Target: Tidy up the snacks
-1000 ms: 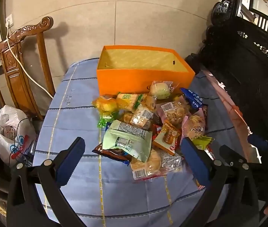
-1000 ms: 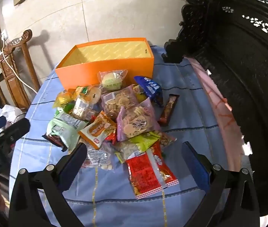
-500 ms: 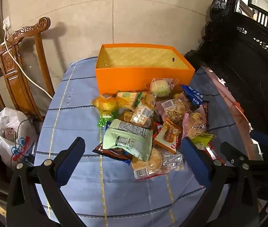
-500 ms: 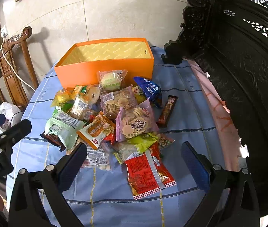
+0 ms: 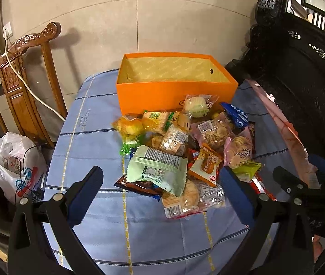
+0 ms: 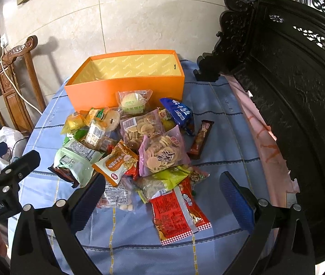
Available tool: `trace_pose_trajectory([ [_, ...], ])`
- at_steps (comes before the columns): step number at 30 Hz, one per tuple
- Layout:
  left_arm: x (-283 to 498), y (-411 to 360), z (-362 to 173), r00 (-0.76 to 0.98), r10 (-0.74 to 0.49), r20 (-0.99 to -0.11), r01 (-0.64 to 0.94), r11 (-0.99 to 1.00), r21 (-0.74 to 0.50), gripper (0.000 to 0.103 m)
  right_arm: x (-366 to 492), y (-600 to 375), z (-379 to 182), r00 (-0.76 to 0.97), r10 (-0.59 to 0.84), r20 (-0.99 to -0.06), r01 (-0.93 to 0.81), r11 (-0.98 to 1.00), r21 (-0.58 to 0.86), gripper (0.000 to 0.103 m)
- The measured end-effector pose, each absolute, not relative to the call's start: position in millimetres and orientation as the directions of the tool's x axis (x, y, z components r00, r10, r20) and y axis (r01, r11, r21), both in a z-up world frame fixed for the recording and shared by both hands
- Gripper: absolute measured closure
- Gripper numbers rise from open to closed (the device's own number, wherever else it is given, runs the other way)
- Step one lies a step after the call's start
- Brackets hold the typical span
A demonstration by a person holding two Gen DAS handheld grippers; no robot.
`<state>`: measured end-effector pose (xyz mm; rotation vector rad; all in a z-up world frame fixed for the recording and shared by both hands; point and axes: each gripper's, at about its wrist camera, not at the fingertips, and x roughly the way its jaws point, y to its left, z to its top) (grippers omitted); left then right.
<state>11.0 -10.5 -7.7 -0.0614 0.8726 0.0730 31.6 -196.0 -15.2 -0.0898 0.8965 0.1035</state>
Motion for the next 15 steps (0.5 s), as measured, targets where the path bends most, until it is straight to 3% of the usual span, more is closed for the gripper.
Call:
trace_pose_trajectory([
  [15, 11.6, -6.1, -6.4, 0.643, 0.035, -0.765, -0.087, 0.996, -0.028, 0.004, 31.6, -198.7, -14.0, 0.620, 0.055, -0.783, -0.115, 0.993, -0.021, 0.003],
])
